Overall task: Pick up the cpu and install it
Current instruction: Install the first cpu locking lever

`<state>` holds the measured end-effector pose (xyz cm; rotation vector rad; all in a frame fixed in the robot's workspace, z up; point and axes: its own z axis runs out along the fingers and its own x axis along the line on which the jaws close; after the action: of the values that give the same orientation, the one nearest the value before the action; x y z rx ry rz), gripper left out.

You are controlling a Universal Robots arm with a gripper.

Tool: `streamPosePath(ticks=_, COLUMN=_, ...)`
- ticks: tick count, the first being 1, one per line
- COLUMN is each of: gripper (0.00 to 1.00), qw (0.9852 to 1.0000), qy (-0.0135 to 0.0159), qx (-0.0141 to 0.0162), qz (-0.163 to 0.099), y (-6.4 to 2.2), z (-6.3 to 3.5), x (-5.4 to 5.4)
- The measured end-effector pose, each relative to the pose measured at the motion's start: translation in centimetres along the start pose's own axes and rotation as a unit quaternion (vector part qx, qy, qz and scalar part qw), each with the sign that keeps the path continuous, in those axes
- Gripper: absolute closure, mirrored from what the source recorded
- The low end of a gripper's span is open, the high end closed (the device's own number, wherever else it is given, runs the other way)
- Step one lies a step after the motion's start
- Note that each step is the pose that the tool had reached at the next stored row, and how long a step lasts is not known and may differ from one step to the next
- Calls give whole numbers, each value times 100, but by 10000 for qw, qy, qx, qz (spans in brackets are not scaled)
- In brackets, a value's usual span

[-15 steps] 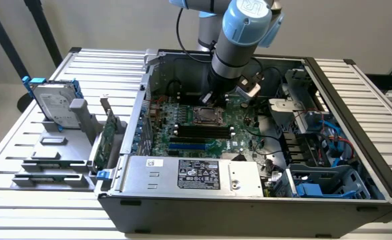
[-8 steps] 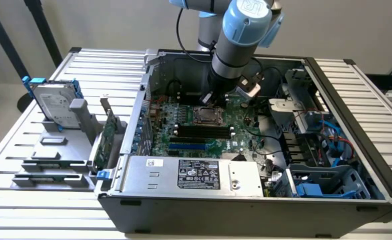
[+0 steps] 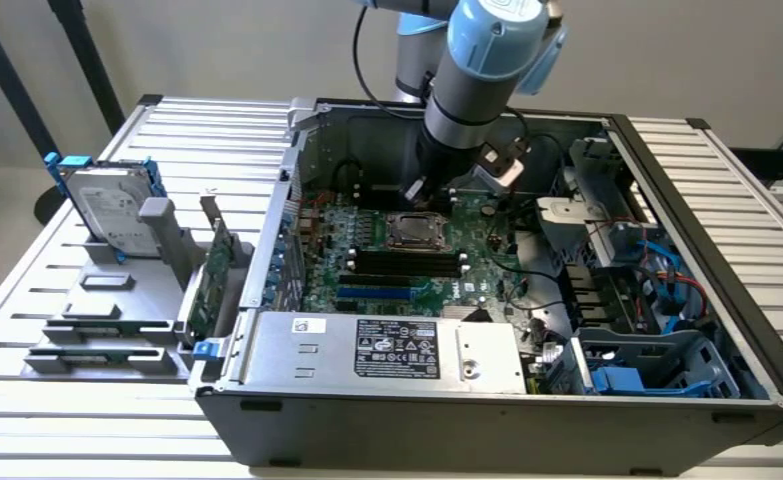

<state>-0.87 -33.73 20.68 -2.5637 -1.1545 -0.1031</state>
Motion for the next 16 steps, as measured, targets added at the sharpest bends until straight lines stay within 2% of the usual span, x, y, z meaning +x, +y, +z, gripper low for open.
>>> streamPosePath(ticks=9, gripper=89, qw=10000, qy=-24, qx=29, qz=13, y=83, z=-116, x=-119)
streamPosePath(ticks=16, gripper=89, qw=10000, qy=-25, qx=29, qz=13, y=98, z=-188, x=-295)
